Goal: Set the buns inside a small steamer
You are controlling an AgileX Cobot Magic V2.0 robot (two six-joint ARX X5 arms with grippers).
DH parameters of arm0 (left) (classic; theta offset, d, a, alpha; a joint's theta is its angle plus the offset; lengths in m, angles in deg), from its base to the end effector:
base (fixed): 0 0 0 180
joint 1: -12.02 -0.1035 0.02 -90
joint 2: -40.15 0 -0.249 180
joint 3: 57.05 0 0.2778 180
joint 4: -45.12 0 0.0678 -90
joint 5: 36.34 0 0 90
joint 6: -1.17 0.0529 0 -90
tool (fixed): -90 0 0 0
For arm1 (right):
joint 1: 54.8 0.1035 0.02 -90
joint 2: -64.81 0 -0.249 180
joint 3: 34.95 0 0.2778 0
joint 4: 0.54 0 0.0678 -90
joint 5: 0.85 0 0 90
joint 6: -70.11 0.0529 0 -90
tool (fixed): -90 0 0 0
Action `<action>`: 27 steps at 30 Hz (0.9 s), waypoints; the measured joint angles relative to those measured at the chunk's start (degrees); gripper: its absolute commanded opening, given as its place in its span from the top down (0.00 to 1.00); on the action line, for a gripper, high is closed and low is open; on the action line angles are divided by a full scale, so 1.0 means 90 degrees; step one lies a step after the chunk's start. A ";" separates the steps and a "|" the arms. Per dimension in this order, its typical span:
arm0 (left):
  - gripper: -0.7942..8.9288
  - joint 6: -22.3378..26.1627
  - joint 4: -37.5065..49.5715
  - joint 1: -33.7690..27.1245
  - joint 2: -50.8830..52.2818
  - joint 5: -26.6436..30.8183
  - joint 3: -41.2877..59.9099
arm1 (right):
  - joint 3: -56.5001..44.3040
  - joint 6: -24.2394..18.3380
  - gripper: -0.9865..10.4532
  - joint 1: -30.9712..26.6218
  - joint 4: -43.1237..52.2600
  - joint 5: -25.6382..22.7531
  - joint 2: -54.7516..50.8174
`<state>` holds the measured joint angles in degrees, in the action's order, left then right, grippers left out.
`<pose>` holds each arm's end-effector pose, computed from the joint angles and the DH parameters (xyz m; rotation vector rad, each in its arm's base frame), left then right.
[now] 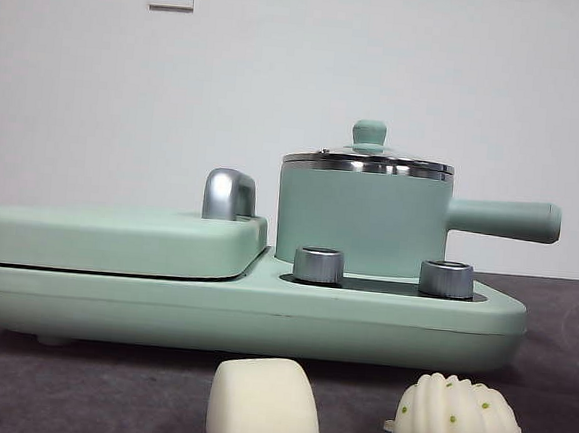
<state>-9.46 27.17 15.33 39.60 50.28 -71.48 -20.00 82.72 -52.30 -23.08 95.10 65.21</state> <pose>0.1606 -0.0124 0.1640 -0.1853 0.0817 -0.1098 0.1588 0.0124 0.1583 0.2235 0.1552 0.1313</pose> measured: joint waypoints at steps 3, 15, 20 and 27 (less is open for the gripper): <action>0.90 -0.0238 -0.0083 0.0141 -0.0231 -0.0002 -0.0170 | 0.0466 0.0316 0.90 0.0000 -0.0078 0.0010 0.0027; 0.90 -0.0585 -0.0714 0.0828 -0.2341 -0.0736 -0.2579 | 0.3004 0.0420 0.90 0.0000 -0.1615 0.1360 0.1547; 0.90 -0.0427 -0.0918 0.1052 -0.3427 -0.1622 -0.3759 | 0.4124 -0.0087 0.90 0.0000 -0.2181 0.2353 0.2446; 0.90 -0.0253 -0.1297 0.1382 -0.4551 -0.3002 -0.4886 | 0.5258 -0.0860 0.90 0.0000 -0.2856 0.3660 0.3320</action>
<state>-11.73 15.50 27.77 -1.36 23.27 -115.46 27.32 74.98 -52.30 -48.78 128.04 95.09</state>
